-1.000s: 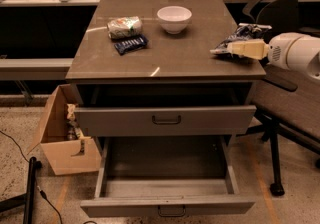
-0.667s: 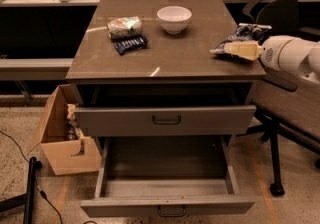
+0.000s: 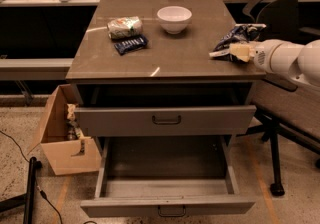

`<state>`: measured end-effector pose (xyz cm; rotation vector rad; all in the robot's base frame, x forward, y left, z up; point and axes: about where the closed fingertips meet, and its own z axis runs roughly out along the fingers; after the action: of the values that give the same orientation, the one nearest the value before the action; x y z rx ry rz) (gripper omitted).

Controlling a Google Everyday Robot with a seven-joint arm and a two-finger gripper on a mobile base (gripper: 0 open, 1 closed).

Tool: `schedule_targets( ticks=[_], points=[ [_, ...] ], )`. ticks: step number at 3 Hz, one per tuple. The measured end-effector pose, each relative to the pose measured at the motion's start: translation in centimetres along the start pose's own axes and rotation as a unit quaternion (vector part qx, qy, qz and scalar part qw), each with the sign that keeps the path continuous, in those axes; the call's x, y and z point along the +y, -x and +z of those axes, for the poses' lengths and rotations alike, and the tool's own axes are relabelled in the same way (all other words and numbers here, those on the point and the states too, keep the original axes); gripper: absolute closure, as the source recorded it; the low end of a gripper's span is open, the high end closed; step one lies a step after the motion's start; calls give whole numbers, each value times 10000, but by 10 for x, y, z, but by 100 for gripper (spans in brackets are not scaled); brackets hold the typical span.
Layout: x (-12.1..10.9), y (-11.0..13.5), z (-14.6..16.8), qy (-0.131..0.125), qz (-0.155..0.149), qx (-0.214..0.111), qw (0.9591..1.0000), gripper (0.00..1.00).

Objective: Place blue chip bag into white bowl

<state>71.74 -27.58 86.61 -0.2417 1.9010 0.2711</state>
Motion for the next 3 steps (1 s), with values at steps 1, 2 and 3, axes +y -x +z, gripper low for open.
schedule_targets(
  ticks=[1,2,3],
  points=[
    [4,-1,8,42,6,7,10000,87],
    [14,31,13,175,-13,-314,9994,100],
    [34,94,7,335,-183,-818,9959,100]
  ],
)
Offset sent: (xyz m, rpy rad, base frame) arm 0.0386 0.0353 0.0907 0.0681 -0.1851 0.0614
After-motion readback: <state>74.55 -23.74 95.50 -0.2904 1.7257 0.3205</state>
